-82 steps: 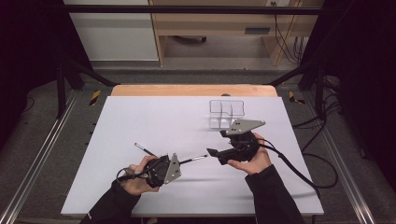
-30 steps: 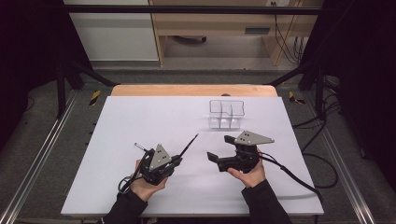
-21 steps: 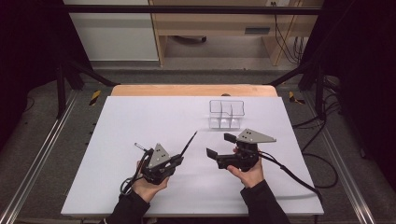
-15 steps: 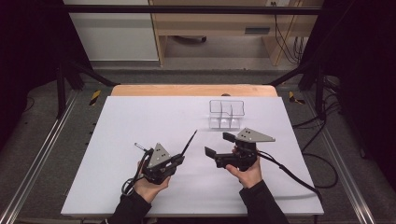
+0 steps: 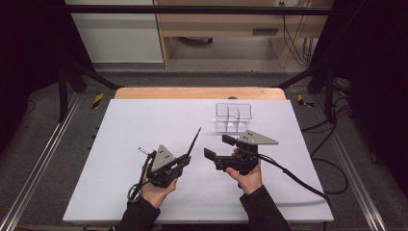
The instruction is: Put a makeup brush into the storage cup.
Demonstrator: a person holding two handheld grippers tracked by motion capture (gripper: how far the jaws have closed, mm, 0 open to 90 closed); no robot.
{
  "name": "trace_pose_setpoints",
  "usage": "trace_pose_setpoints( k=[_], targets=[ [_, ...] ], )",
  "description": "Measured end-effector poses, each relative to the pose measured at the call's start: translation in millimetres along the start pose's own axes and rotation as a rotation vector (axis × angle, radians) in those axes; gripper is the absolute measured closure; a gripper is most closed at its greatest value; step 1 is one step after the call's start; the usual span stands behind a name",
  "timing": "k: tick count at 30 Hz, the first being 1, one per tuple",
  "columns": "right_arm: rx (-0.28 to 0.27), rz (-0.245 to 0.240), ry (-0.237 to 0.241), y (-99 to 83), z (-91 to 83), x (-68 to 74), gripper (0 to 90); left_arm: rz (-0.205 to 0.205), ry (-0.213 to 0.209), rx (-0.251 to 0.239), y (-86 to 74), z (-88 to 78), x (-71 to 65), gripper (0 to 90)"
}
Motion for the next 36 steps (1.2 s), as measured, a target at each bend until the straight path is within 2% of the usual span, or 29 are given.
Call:
trace_pose_setpoints(
  k=[10,18,32,36],
  targets=[
    [-0.027,0.057,0.008,3.0,7.0,0.7,17.8,-0.02,0.007,-0.015,5.9,5.1,-4.9,83.0],
    [-0.037,0.082,0.011,2.9,10.1,0.6,24.1,-0.034,0.009,-0.017,7.5,8.9,-9.8,83.0],
    [-0.042,0.13,0.024,0.1,15.7,1.8,35.9,-0.025,0.001,0.002,4.1,15.0,-20.1,83.0],
    [-0.04,0.142,0.027,-1.4,17.3,2.4,39.5,-0.033,-0.004,0.0,4.4,16.3,-22.5,83.0]
  ],
)
Point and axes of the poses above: each handheld gripper's, and its own axes: z roughly forward along the jaws, y roughly out of its top, x roughly to its left, the point moved 10 cm from there along z, roughly forward along the jaws, and after that the axes turned 4 degrees about y, right-handed, at the moved point
